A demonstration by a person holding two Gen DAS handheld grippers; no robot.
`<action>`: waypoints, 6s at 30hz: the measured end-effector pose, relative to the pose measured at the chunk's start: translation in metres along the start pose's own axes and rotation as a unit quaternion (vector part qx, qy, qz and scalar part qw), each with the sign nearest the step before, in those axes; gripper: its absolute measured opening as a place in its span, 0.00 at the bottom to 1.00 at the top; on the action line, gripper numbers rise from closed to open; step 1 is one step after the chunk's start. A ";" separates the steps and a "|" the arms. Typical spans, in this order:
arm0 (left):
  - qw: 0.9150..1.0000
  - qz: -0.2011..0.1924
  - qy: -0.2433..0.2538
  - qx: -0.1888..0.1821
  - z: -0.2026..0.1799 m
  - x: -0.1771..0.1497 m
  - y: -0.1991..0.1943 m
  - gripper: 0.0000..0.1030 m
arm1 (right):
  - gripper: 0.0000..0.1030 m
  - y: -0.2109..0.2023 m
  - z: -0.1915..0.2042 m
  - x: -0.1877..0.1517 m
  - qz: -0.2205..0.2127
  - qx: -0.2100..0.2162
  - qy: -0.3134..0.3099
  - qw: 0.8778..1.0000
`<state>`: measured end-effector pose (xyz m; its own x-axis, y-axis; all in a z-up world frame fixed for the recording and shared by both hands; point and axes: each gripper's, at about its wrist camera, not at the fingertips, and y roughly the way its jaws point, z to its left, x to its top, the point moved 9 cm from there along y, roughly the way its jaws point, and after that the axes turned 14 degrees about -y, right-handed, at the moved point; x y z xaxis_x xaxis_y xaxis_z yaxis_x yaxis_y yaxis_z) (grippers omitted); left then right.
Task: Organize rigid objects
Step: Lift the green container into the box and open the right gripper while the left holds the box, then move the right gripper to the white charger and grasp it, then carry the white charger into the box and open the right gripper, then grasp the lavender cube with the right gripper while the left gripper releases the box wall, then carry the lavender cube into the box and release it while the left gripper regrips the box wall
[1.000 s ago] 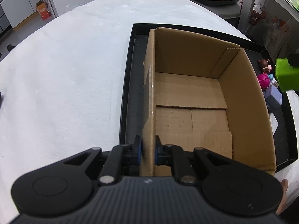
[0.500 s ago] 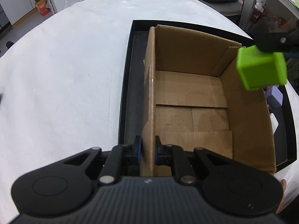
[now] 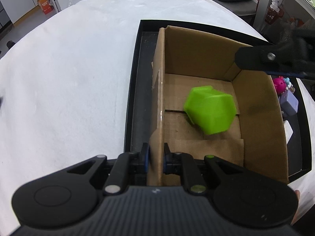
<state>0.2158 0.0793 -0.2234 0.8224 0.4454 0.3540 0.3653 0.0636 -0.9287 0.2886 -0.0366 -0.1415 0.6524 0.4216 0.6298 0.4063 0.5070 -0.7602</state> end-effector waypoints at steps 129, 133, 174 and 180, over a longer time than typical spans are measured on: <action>0.999 -0.030 0.019 0.038 -0.002 -0.004 0.000 0.17 | 0.69 -0.004 -0.017 -0.042 -0.106 0.024 0.058 0.992; 0.998 -0.031 0.025 0.049 -0.003 -0.003 -0.003 0.19 | 0.69 -0.015 -0.027 -0.042 -0.118 0.009 0.064 0.991; 0.985 -0.046 0.046 0.157 -0.019 0.005 0.004 0.76 | 0.78 0.028 -0.189 -0.127 0.000 -0.258 0.199 0.945; 0.986 -0.048 0.043 0.155 -0.017 0.003 0.002 0.76 | 0.42 0.022 -0.188 -0.129 -0.012 -0.261 0.192 0.946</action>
<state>0.2265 0.0658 -0.2226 0.8293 0.3487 0.4367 0.3025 0.3770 -0.8754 0.3332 -0.2213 -0.2693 0.7829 0.0604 0.6192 0.6186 0.0302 -0.7851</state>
